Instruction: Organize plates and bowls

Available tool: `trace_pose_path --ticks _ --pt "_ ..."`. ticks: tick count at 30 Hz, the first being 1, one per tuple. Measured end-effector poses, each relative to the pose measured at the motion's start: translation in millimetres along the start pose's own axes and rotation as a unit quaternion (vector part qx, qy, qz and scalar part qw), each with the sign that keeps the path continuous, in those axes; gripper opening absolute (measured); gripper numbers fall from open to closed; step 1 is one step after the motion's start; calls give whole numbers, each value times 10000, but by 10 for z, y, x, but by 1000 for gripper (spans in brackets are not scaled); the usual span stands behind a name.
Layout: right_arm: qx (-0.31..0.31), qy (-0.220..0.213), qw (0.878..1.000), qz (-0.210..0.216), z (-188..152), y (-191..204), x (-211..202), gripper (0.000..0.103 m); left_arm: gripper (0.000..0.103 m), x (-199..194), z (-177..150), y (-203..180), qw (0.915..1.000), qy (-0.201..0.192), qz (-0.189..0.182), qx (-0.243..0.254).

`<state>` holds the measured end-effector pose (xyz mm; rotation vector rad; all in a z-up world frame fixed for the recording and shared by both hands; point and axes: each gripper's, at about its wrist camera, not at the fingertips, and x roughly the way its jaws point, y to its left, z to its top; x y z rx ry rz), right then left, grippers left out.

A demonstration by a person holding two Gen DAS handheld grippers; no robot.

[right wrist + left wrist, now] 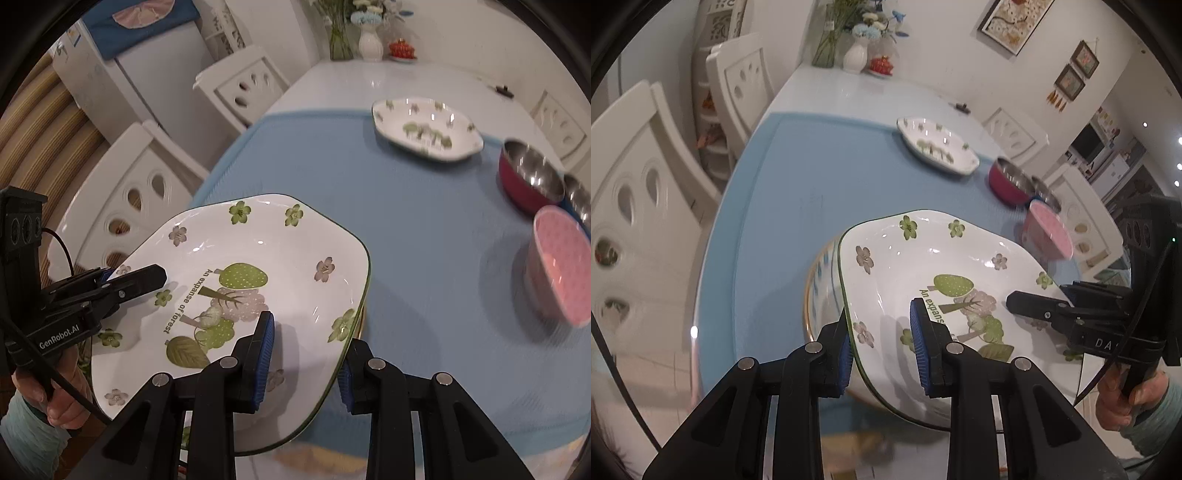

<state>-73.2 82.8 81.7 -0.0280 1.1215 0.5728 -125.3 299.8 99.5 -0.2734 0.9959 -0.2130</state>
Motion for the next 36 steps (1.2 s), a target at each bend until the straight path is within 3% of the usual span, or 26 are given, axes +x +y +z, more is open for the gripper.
trace_pose_path --ticks 7,13,36 --pt "-51 291 9995 96 -331 22 178 30 24 79 -328 102 9993 224 67 -278" --pt "-13 422 9990 120 -408 22 296 30 24 142 -427 161 9989 285 101 -352" --pt "528 489 9974 31 -161 -149 437 30 24 399 -228 305 9978 546 50 -368"
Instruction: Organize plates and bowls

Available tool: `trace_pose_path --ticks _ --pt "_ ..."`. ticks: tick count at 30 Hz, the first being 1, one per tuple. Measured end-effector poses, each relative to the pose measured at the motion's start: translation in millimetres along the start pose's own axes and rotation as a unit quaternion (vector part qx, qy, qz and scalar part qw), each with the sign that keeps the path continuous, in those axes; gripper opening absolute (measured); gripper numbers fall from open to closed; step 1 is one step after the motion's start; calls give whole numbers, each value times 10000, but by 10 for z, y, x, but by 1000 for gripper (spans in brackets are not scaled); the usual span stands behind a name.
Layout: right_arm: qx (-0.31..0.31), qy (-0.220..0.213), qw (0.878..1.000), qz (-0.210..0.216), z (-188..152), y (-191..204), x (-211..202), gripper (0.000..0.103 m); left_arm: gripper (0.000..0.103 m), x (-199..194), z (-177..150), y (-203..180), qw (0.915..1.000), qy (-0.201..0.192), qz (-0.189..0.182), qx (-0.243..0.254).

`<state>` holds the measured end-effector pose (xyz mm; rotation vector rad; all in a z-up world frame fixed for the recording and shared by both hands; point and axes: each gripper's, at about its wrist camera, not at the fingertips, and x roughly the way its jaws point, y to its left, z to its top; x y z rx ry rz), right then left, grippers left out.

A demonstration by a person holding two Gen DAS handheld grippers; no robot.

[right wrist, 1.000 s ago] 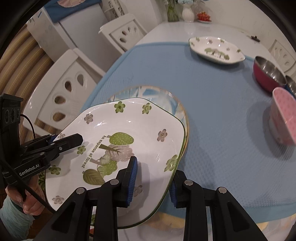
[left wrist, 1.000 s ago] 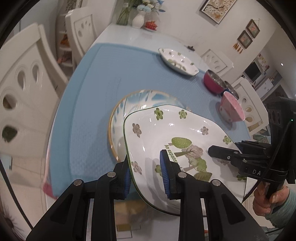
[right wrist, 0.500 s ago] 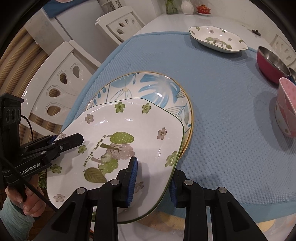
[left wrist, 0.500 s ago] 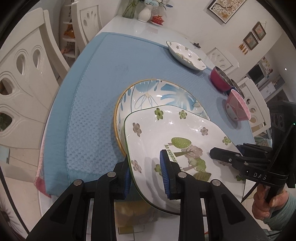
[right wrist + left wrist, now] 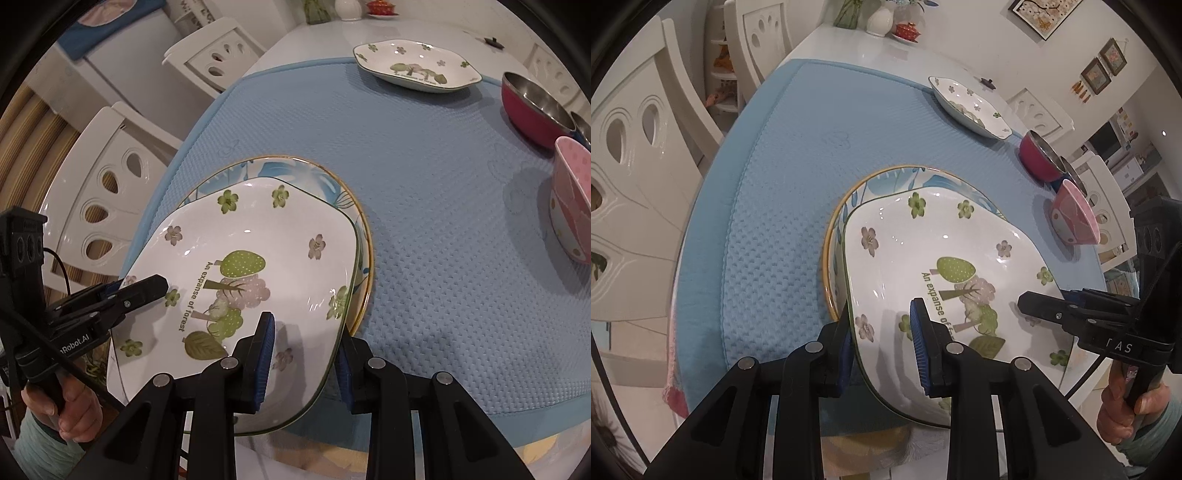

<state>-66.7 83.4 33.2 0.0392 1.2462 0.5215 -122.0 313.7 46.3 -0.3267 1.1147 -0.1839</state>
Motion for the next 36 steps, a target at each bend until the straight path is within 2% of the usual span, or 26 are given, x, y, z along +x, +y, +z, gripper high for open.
trace_pose_path --ticks 20,27,36 --pt "331 36 9994 -101 96 -71 -11 29 26 7 186 141 9996 179 -207 -79" --pt "229 -188 9989 -375 176 -64 -149 30 26 -86 171 32 9988 201 114 437" --pt "543 -279 9980 -180 328 -132 -210 30 26 -238 422 126 9983 -48 243 522"
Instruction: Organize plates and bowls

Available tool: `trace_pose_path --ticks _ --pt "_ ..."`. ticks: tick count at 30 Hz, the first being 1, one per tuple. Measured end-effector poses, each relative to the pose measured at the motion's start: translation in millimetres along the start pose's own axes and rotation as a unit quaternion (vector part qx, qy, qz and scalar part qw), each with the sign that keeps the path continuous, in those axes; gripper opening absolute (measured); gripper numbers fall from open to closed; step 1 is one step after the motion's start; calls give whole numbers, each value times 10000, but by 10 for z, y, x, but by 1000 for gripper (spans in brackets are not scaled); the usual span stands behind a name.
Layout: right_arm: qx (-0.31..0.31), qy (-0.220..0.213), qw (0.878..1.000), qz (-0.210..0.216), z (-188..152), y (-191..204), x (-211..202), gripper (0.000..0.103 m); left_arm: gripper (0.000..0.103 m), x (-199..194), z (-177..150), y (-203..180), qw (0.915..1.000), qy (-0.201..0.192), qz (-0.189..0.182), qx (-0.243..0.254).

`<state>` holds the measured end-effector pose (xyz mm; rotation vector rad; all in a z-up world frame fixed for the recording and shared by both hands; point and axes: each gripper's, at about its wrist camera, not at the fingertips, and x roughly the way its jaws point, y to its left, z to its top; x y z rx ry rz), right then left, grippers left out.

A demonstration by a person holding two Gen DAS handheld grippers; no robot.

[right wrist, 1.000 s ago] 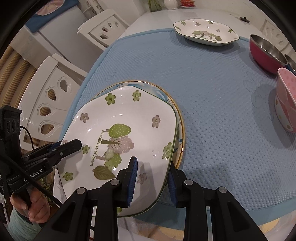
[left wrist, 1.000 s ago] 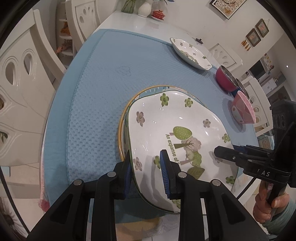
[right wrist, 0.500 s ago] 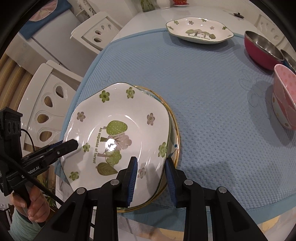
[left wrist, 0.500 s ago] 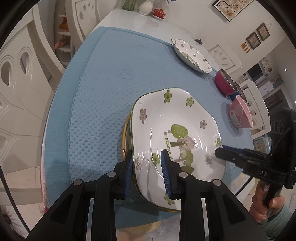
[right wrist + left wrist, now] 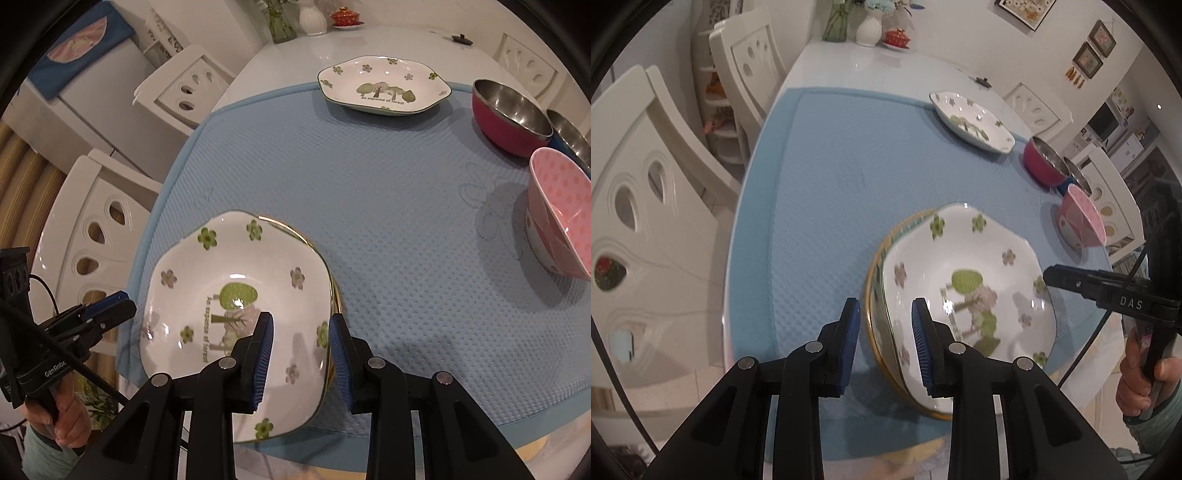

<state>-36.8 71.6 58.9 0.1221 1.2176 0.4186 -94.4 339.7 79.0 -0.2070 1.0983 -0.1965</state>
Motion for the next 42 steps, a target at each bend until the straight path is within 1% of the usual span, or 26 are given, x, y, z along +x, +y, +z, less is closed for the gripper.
trace_pose_path --ticks 4,9,11,13,15,18,19,21,22,24,26,27,28,31,35,38,41,42 --pt "98 -21 9999 38 90 -13 -25 30 26 -2 131 -27 9999 -80 -27 65" --pt "243 -61 9997 5 177 -75 -53 30 26 87 285 -83 9998 -65 -83 190" --pt "370 -45 9993 24 213 -132 -54 32 26 122 352 -96 9996 -61 -115 242" --pt "544 -14 9985 61 252 -200 -46 39 26 155 420 -112 9994 -60 -139 300" --pt "704 -32 9975 103 290 -267 -49 41 31 187 495 -134 9991 -87 -126 386" --pt "821 -62 9966 49 351 -327 -60 44 33 240 664 -194 9983 -140 -104 559" --pt "853 -77 9963 20 388 -347 -64 45 35 262 736 -217 9980 -133 -107 613" --pt "899 -130 9959 -22 479 -373 -73 49 44 315 928 -280 9971 -106 -64 754" --pt "931 -181 9955 -36 547 -391 -79 50 46 347 1040 -319 9964 -102 -19 846" --pt "1013 -266 9945 -53 687 -432 -78 51 57 392 1235 -368 9950 -171 -13 980" --pt "1132 -351 9929 -77 861 -485 -60 52 62 441 1473 -421 9941 -294 -100 1039" --pt "1188 -391 9920 -158 949 -514 -48 52 62 470 1573 -444 9937 -326 -158 1060" --pt "1215 -435 9911 -334 1057 -536 -32 52 62 517 1704 -480 9932 -368 -214 1081" --pt "1326 -519 9878 -629 1318 -623 37 52 62 682 1937 -617 9914 -479 -216 1198" --pt "1630 -512 9810 -924 1618 -797 222 52 62 1028 2125 -739 9914 -294 -333 1231" --pt "1850 -429 9759 -1076 1803 -978 416 52 62 1309 2271 -738 9929 -143 -484 1081" --pt "2043 -364 9703 -1246 1931 -1141 570 52 62 1512 2425 -695 9940 -144 -538 941" --pt "2099 -366 9688 -1269 1966 -1188 608 52 60 1582 2481 -678 9941 -112 -598 901"
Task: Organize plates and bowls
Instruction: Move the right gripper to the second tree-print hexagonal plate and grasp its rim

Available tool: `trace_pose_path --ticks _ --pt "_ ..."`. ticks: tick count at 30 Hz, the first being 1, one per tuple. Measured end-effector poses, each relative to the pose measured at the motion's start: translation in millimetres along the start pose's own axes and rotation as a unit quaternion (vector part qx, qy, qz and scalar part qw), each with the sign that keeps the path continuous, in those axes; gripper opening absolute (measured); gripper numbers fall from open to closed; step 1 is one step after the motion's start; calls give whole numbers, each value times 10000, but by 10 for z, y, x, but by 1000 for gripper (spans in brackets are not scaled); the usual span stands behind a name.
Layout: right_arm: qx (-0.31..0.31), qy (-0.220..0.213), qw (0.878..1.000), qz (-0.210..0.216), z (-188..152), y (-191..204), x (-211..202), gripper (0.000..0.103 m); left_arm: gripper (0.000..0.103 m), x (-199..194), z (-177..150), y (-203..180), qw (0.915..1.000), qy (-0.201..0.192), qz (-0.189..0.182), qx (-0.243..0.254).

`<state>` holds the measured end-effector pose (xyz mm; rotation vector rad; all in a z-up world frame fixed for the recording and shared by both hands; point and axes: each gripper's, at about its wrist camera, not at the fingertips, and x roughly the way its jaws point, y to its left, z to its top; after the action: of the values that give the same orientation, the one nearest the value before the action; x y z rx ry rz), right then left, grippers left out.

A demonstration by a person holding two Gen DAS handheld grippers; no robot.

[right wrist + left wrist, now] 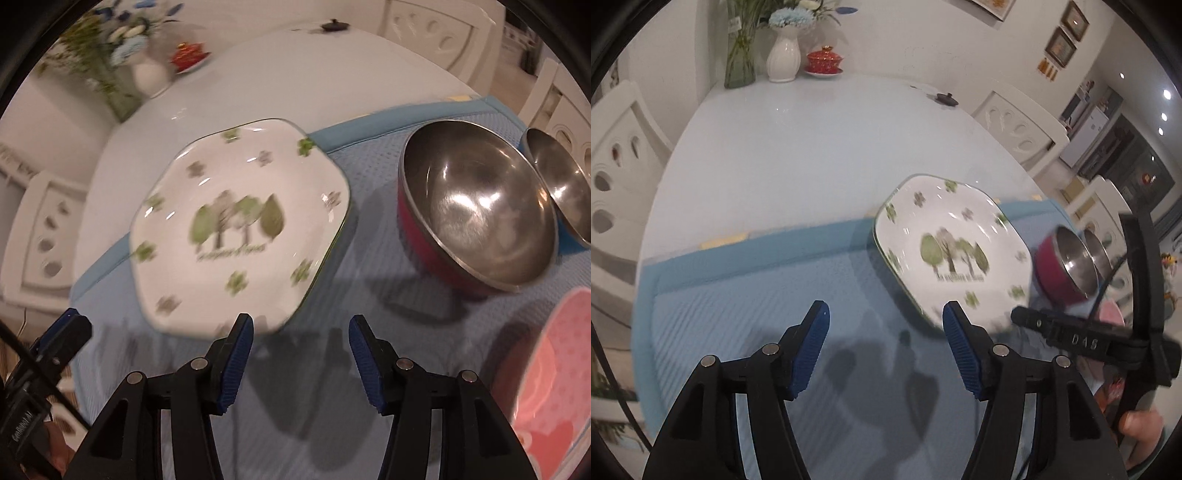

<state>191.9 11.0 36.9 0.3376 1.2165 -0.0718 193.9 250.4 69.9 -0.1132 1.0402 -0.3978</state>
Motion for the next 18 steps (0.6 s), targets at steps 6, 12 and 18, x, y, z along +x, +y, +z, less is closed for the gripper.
trace_pose_path --ticks 6,12,18 --pt "64 -43 10000 -15 166 -44 223 45 57 334 160 81 9992 245 -282 -162" --pt "-478 -283 9983 -194 140 207 143 34 57 466 173 88 9989 340 -280 -131" --pt "-662 -172 9971 -325 -31 480 63 34 57 457 140 203 9988 386 -215 -214"
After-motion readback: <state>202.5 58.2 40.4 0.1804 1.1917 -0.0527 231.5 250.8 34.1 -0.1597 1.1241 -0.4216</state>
